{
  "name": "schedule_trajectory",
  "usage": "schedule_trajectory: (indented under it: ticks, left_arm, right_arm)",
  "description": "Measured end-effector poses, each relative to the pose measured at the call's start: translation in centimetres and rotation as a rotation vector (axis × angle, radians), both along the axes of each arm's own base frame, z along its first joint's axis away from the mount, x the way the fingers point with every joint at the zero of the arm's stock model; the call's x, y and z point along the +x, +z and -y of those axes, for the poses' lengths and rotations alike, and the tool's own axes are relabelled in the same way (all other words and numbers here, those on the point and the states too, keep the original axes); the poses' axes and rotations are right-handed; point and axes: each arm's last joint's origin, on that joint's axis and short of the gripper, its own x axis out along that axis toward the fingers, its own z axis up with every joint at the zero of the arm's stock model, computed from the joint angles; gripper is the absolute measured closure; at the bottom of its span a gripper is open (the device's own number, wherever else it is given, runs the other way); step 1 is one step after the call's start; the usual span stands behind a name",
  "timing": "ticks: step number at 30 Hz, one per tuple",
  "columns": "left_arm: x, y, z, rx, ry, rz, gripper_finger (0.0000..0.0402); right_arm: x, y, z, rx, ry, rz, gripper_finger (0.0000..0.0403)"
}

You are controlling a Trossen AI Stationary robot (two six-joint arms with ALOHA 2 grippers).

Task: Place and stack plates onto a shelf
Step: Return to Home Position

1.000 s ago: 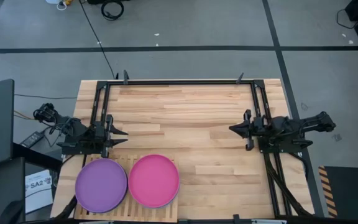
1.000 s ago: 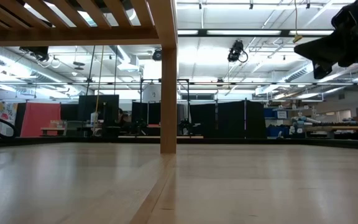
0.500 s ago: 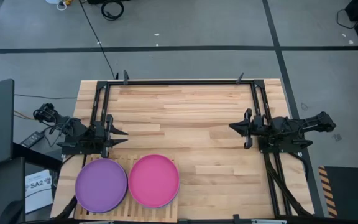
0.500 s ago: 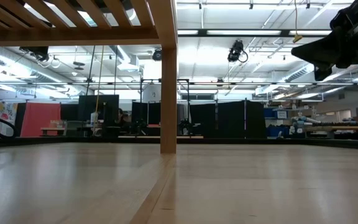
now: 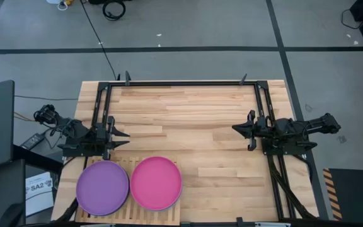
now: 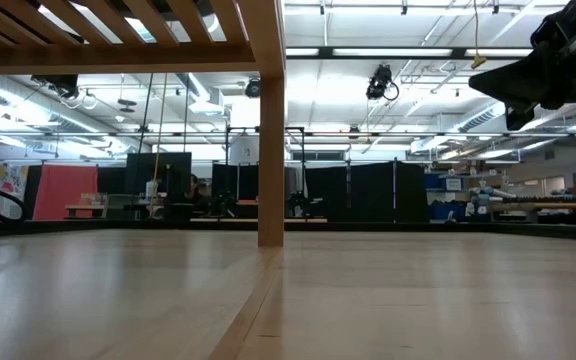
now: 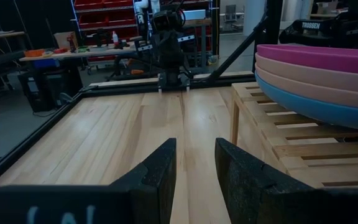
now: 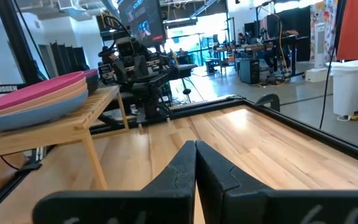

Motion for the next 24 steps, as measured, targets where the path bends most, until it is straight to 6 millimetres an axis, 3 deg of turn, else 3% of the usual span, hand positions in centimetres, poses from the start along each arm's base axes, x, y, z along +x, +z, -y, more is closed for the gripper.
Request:
schedule_trajectory:
  ticks: [11,18,21,24]
  left_arm:
    - [0.0,0.0,-0.1,-0.004,0.009,0.001,0.0285]
    - [0.4,0.5,-1.5,-0.237,0.206,0.072,0.0285]
    - [0.5,0.7,-2.4,-0.253,0.289,0.101,0.0285]
    - [0.6,0.7,-2.8,-0.262,0.256,0.099,0.0285]
  right_arm:
    - [0.0,0.0,0.0,0.000,0.001,0.000,0.0389]
    - [0.0,0.0,0.0,0.000,0.001,0.001,0.0389]
    - [0.0,0.0,0.0,0.000,0.001,0.001,0.0389]
    - [0.0,0.0,0.0,0.000,0.001,0.000,0.0389]
